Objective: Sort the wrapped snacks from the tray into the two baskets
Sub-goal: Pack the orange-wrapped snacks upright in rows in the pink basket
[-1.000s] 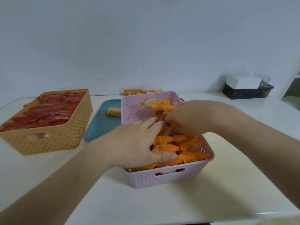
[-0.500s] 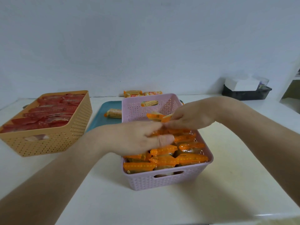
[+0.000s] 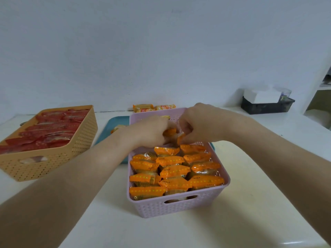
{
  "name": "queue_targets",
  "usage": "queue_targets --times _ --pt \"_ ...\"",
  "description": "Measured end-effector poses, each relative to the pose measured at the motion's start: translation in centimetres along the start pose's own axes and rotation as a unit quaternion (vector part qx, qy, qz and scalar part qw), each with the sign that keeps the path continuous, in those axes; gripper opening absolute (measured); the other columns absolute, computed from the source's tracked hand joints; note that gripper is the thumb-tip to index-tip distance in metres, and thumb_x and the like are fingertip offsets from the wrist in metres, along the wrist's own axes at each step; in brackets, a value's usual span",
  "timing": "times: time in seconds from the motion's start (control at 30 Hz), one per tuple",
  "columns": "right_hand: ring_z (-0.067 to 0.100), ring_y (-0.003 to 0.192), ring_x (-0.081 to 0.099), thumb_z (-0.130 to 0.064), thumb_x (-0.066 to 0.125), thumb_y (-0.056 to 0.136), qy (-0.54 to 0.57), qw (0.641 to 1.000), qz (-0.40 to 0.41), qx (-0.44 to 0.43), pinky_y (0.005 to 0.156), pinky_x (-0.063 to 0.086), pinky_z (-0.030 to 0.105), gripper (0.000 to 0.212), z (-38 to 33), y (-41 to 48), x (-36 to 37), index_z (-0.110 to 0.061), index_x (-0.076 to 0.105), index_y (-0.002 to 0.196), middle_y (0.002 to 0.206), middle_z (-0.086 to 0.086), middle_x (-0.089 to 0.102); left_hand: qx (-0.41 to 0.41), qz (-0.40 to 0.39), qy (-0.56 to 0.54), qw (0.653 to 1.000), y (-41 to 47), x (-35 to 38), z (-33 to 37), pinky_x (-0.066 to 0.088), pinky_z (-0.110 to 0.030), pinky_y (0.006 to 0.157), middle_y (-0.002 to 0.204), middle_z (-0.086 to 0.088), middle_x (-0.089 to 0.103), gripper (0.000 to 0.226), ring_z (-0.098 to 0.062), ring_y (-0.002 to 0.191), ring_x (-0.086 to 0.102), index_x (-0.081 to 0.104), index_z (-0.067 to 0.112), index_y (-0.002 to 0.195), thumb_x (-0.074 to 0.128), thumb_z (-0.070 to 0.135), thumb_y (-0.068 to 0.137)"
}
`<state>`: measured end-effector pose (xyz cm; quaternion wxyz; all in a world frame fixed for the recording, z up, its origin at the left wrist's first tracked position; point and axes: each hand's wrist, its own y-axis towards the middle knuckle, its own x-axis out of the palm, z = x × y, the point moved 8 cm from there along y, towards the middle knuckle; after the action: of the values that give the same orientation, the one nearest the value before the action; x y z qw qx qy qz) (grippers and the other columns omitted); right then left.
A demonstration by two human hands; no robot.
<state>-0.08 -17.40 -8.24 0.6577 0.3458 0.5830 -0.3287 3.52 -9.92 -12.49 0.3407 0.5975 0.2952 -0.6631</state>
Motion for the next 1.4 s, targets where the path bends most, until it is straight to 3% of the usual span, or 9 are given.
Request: queue_targets --times 0.13,0.27,0.6,0.83,0.97,1.07,1.13,1.27,1.4 --pt "0.010 0.078 0.046 -0.046 0.068 0.079 0.035 0.998 0.049 0.010 0.068 0.044 0.028 0.029 0.4 0.6 0.1 -0.025 0.051 0.086 0.082 -0.010 0.052 -0.005 0.040 -0.053 0.998 -0.9 -1.6 -0.3 0.045 -0.019 0.070 0.098 0.011 0.062 0.039 -0.011 0.089 0.057 0.056 0.024 0.114 0.070 0.035 0.080" --pt "0.012 0.086 0.048 -0.035 0.057 0.090 -0.010 1.000 0.025 0.009 0.078 0.049 0.033 0.022 1.3 0.8 1.2 -0.023 0.062 0.109 0.102 -0.003 0.063 -0.020 0.033 -0.031 0.999 -1.4 -2.4 -1.2 0.052 -0.036 0.077 0.091 0.003 0.069 0.032 -0.012 0.087 0.063 0.066 0.021 0.096 0.075 0.044 0.076" --pt "0.011 0.062 0.050 -0.038 0.051 0.094 0.049 0.998 0.050 0.007 0.065 0.046 0.035 0.036 1.5 0.9 1.3 -0.023 0.055 0.062 0.064 -0.004 0.057 0.005 -0.019 -0.027 0.999 -2.2 -1.4 -0.2 0.034 -0.027 0.058 0.065 0.007 0.054 0.027 -0.007 0.062 0.048 0.058 0.029 0.073 0.051 0.041 0.095" --pt "0.016 0.107 0.039 -0.048 0.049 0.092 0.053 0.998 -0.024 0.023 0.092 0.041 0.042 0.031 1.9 -0.1 1.9 -0.026 0.071 0.088 0.101 -0.004 0.064 0.024 0.027 0.026 0.999 -2.2 -1.6 0.5 0.041 -0.027 0.060 0.076 0.008 0.064 0.023 -0.006 0.071 0.056 0.070 0.027 0.097 0.057 0.045 0.090" --pt "0.004 0.091 0.054 -0.044 0.050 0.095 0.135 0.990 -0.044 -0.018 0.076 0.044 0.019 0.027 1.2 -1.0 1.7 -0.030 0.068 0.110 0.105 -0.011 0.068 0.021 0.040 -0.068 0.997 -2.3 -2.2 0.7 0.050 -0.024 0.074 0.085 0.014 0.069 0.023 0.003 0.080 0.060 0.071 0.027 0.099 0.061 0.045 0.089" --pt "-0.002 0.083 0.057 -0.046 0.054 0.093 0.145 0.989 -0.023 -0.021 0.067 0.039 0.006 0.028 1.2 -1.1 2.1 -0.032 0.068 0.112 0.105 -0.014 0.069 0.041 -0.020 -0.076 0.996 -2.8 -1.6 1.1 0.036 -0.023 0.060 0.061 0.010 0.049 0.035 -0.003 0.057 0.045 0.055 0.024 0.068 0.046 0.041 0.097" --pt "-0.006 0.079 0.057 -0.051 0.055 0.090 0.162 0.986 0.017 -0.017 0.064 0.039 0.004 0.030 1.4 -1.1 2.1 -0.031 0.071 0.106 0.099 -0.015 0.070 0.042 -0.038 -0.076 0.995 -3.4 -1.7 0.9 0.037 -0.027 0.060 0.064 0.004 0.047 0.039 -0.007 0.059 0.044 0.052 0.017 0.069 0.041 0.037 0.100" --pt "-0.005 0.083 0.064 -0.047 0.056 0.089 0.334 0.923 0.191 0.032 0.074 0.048 0.013 0.031 4.4 -1.3 -0.1 -0.023 0.075 0.097 0.090 -0.012 0.073 -0.029 0.165 -0.209 0.963 -4.4 -6.1 -2.4 0.047 -0.024 0.086 0.102 0.012 0.070 0.023 -0.002 0.096 0.060 0.069 0.025 0.108 0.049 0.026 0.098" --pt "0.003 0.085 0.066 -0.019 0.057 0.094 0.457 0.833 0.278 0.138 0.073 0.049 0.016 0.012 10.2 -0.1 1.1 -0.019 0.069 0.099 0.096 -0.004 0.073 -0.153 0.396 -0.257 0.868 -6.2 -8.5 -9.5 0.047 -0.015 0.084 0.093 0.014 0.070 0.030 0.008 0.082 0.061 0.069 0.027 0.098 0.051 0.004 0.090"
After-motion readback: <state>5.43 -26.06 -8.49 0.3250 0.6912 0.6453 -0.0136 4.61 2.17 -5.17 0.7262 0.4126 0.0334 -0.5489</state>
